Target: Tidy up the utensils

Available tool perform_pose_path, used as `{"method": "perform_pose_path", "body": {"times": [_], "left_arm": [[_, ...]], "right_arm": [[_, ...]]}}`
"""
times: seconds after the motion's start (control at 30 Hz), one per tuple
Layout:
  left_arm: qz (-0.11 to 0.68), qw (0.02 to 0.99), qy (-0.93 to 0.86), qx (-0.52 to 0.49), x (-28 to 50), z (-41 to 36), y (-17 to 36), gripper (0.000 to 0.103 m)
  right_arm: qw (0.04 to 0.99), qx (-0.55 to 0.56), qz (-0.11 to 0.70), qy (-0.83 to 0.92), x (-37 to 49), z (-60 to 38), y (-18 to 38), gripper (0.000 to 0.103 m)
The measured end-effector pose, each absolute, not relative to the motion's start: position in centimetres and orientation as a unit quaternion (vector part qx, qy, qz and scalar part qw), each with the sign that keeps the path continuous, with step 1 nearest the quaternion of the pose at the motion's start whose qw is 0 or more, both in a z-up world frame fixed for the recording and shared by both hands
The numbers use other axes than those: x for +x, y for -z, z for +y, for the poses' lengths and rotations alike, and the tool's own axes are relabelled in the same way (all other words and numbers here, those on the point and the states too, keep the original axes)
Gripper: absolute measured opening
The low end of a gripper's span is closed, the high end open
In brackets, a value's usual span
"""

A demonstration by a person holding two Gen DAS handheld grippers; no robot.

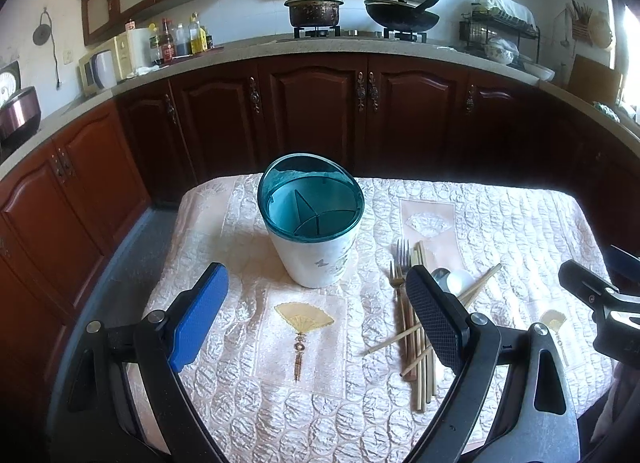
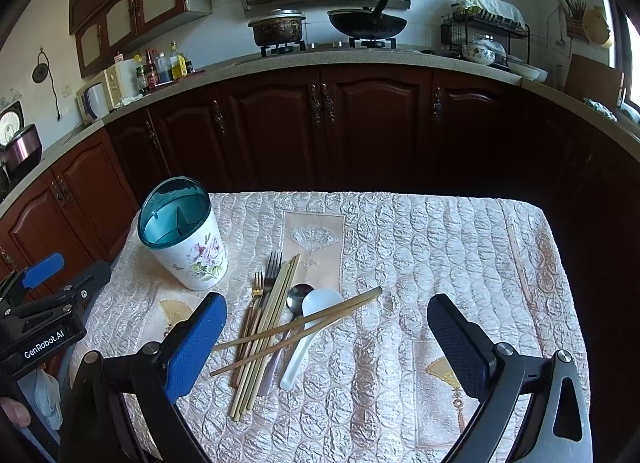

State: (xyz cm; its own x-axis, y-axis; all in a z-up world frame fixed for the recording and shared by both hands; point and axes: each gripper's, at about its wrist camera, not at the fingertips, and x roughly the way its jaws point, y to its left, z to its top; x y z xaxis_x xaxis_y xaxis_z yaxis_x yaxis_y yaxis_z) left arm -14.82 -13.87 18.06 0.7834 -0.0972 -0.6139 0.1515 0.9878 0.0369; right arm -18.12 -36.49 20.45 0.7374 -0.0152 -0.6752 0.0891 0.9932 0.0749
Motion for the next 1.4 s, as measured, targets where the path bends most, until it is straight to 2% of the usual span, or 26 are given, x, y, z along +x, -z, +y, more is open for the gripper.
{"method": "perform_pose_path", "body": {"times": [1.4], "left_arm": [[0.348, 0.930, 0.114, 0.024, -14.0, -15.3, -17.0, 0.091]], "right_arm": [[0.923, 0.039, 0.382, 0.035, -16.9, -35.7, -18.6, 0.101]]}}
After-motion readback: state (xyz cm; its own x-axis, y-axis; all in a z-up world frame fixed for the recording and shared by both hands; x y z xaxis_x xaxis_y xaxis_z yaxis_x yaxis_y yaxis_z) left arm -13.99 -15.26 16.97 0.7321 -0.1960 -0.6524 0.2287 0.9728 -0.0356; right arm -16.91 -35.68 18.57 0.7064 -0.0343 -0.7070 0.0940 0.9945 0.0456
